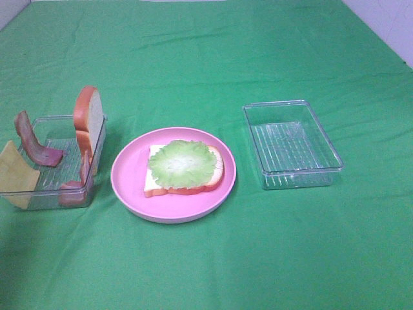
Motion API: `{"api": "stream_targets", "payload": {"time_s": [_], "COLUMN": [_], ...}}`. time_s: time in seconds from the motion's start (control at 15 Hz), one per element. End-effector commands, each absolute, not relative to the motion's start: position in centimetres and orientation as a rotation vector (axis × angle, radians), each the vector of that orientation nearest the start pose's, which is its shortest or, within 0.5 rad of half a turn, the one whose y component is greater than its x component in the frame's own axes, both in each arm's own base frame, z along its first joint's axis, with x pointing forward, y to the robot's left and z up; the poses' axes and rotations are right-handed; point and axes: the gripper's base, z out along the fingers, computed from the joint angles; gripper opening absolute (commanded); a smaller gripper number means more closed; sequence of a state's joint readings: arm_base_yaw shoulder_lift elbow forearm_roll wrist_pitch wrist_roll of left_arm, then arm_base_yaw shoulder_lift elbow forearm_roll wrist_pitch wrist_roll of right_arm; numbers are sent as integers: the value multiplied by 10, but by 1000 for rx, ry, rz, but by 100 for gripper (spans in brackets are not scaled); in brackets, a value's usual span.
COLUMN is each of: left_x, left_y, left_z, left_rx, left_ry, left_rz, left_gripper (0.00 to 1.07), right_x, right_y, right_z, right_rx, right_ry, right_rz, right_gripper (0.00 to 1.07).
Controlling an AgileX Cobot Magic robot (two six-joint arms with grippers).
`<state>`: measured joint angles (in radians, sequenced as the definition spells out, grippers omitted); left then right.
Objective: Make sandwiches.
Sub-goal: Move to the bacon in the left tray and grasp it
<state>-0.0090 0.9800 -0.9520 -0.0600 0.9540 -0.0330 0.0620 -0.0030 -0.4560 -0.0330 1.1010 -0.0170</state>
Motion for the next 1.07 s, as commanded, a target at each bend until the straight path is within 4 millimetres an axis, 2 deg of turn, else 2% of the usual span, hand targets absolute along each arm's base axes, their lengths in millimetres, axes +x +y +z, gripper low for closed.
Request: {"api": "stream_targets", "payload": {"time_s": [0.07, 0.4, 0.73, 0.8, 0.87, 1.07], "left_x": [204, 260, 299, 318, 327, 348], "left_y": [-7, -9, -7, -7, -7, -7], "left_z": [342, 320, 310, 306, 302, 292], "left_rx": [-33, -23, -15, -14, -12, -11], "left_ry": [2521, 2722, 2766, 2803, 2826, 2858], "left_rz": [-100, -113, -79, -80, -74, -72], "left_gripper": [100, 100, 100, 100, 100, 100], "right_x": [-7, -7, -7, -7, -7, -7], "right_y": [-3, -3, -3, -3, -3, -3], "right_z": [261, 261, 261, 261, 261, 261], "right_rx": [-74, -74, -74, -74, -74, -74], "right_ry": [2090, 2090, 2090, 2090, 2090, 2090], "right_rz": [-15, -15, -15, -15, -15, -15], "right_gripper": [92, 92, 92, 92, 92, 92]}}
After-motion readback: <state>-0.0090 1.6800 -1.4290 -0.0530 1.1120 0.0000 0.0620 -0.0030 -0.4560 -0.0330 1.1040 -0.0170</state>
